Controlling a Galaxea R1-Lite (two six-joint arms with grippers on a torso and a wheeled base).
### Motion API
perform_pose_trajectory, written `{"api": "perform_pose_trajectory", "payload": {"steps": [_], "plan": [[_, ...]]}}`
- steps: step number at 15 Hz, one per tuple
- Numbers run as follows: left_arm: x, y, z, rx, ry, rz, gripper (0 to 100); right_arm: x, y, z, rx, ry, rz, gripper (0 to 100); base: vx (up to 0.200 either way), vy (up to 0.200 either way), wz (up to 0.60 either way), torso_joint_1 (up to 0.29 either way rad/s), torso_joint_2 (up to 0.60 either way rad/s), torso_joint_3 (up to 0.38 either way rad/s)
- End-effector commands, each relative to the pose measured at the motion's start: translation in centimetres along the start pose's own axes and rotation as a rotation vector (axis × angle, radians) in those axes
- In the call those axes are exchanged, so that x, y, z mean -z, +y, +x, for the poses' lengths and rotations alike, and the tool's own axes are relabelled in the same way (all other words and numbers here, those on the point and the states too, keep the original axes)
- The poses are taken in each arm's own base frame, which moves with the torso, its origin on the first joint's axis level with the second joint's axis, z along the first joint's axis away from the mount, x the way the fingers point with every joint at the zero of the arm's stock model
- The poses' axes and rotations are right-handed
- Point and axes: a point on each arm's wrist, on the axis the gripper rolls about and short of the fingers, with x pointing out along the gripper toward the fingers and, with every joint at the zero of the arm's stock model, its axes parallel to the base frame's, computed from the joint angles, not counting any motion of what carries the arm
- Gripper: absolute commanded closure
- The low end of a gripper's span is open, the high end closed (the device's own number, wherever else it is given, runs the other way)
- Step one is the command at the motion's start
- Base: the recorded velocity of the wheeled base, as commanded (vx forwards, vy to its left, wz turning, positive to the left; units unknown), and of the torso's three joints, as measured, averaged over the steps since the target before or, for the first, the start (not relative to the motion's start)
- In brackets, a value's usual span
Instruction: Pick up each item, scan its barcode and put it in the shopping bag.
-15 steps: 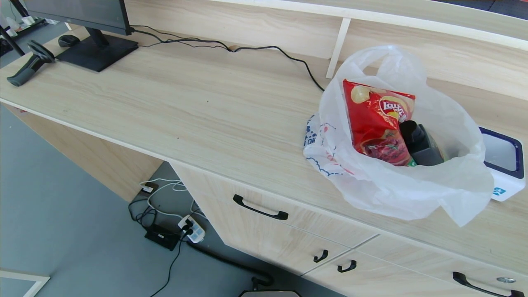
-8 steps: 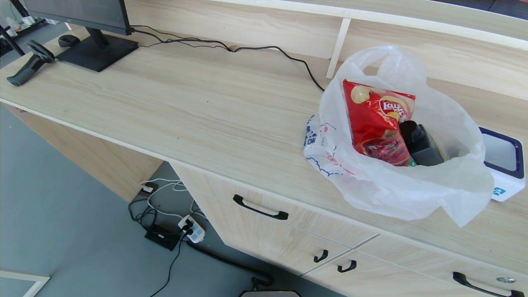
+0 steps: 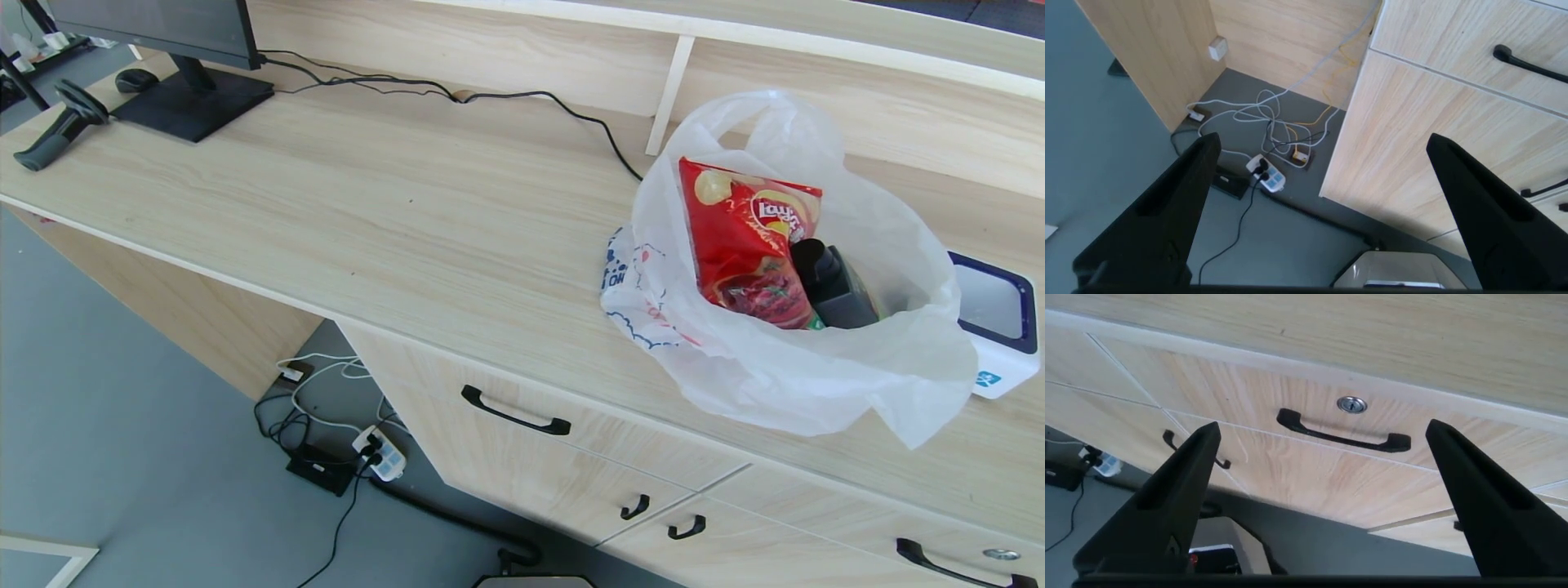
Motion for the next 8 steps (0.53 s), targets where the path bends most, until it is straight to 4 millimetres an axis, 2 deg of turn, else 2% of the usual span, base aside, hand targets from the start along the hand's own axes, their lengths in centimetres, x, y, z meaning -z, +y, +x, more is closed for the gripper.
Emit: {"api": "perform_pose_trajectory", "payload": {"steps": [1, 8], "plan": [[-0.01, 0.00, 0.01, 0.000, 0.001, -0.001, 0, -0.03, 0.00, 0.02, 0.000, 0.002, -0.001, 0, 0.000, 0.000, 0.00, 0.000, 0.00, 0.000], [-0.01, 0.00, 0.01, 0.000, 0.001, -0.001, 0, 0.01, 0.00, 0.03, 0.000, 0.004, -0.001, 0, 0.000, 0.000, 0.00, 0.000, 0.00, 0.000]]}}
